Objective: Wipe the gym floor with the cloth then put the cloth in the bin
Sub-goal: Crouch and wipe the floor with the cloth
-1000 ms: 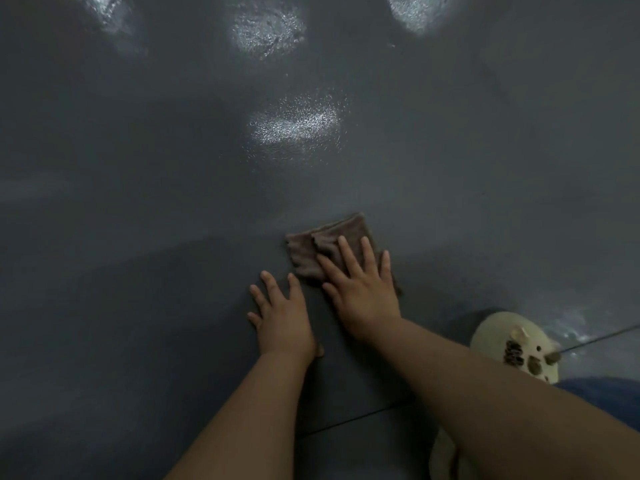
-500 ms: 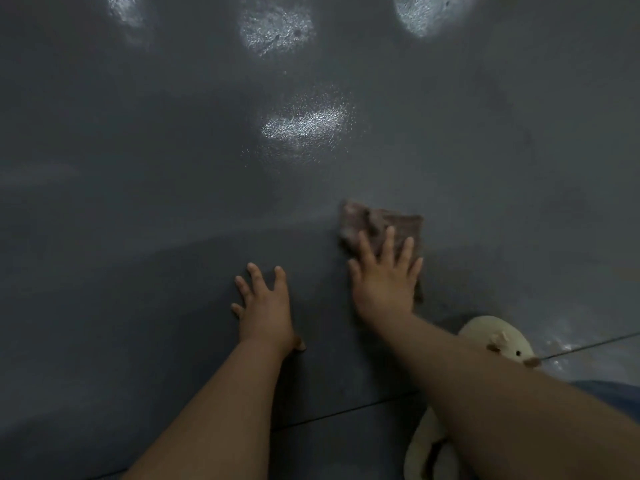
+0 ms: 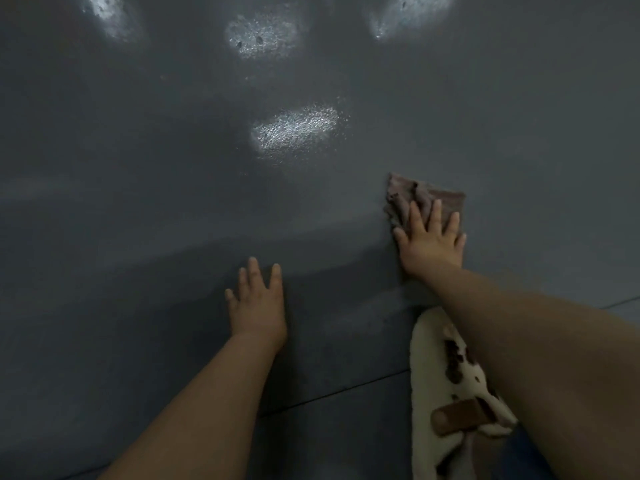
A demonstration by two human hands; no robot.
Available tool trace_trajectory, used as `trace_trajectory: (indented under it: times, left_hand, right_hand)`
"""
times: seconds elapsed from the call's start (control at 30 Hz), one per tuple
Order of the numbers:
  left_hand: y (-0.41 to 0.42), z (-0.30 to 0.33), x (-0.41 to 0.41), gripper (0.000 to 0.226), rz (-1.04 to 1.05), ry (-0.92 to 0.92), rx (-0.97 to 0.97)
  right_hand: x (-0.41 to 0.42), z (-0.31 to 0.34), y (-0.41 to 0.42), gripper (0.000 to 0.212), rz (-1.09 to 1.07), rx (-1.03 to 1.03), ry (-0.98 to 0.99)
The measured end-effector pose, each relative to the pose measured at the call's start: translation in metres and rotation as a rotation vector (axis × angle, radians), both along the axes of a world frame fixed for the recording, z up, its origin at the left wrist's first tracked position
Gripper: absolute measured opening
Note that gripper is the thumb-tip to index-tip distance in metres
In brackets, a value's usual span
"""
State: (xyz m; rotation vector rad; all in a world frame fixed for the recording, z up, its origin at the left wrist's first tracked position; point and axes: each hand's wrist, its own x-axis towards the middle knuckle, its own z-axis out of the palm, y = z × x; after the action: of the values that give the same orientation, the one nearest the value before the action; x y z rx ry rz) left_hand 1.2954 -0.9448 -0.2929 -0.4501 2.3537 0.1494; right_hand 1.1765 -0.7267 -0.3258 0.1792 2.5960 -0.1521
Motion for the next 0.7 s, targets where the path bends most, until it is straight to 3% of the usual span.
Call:
trace_trajectory:
  times: [0.2, 0.43, 0.7]
  left_hand:
    - [0.056, 0.041, -0.016, 0.082, -0.044, 0.106, 0.144]
    - [0.095, 0.126, -0.023, 0.054, -0.017, 0.284, 0.143]
    - [0.099, 0.177, 0.008, 0.058, 0.002, 0.378, 0.065]
  right_hand:
    - [0.011, 0.046, -0.006, 0.062, 0.192, 0.067, -0.16]
    - [0.048, 0.123, -0.018, 0.042, 0.249, -0.103, -0.09]
    - [0.077, 0.174, -0.006, 0.041, 0.225, -0.16, 0.028]
